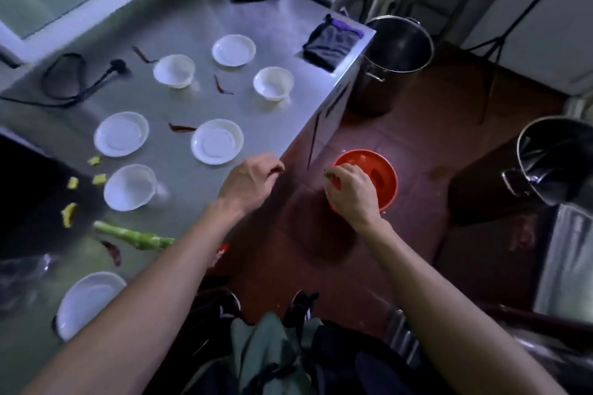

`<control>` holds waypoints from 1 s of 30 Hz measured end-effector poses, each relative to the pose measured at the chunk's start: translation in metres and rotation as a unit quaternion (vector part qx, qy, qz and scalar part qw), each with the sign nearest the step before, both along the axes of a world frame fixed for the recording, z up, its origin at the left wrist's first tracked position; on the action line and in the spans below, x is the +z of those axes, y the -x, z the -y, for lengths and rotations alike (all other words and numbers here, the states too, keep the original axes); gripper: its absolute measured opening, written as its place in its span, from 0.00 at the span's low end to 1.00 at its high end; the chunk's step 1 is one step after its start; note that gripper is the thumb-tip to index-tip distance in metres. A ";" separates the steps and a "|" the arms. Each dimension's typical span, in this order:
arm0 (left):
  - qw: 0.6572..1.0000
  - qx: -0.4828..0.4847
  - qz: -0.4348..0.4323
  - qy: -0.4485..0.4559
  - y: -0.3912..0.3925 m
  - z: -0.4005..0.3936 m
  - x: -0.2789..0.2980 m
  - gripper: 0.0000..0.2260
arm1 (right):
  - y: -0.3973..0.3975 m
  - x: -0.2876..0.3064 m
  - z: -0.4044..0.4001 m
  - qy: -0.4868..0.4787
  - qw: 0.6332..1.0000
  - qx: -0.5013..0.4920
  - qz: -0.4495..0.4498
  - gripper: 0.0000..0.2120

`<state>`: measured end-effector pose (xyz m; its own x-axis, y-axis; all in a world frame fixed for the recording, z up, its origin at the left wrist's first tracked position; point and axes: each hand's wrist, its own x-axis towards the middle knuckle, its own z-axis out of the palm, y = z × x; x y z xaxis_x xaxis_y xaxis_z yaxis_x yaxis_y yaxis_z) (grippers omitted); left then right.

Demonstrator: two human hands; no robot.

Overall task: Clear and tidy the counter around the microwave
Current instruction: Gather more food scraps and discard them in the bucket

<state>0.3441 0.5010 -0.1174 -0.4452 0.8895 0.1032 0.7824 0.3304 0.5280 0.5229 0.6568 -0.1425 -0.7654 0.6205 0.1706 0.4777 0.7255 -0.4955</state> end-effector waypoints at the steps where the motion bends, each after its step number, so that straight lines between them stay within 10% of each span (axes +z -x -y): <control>1: 1.000 -0.016 -0.005 -0.001 -0.006 -0.015 0.000 0.06 | -0.010 -0.004 -0.010 0.007 1.000 -0.016 0.007 0.03; 30: 0.964 -0.197 0.128 0.124 0.009 -0.340 -0.137 0.05 | -0.023 -0.118 -0.243 0.159 0.953 -0.204 0.157 0.04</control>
<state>0.3352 0.8407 -0.2549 -0.0506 0.9780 -0.2025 0.7281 0.1749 0.6628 0.5461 0.9002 -0.2609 -0.4308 0.8599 -0.2740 0.8492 0.2835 -0.4455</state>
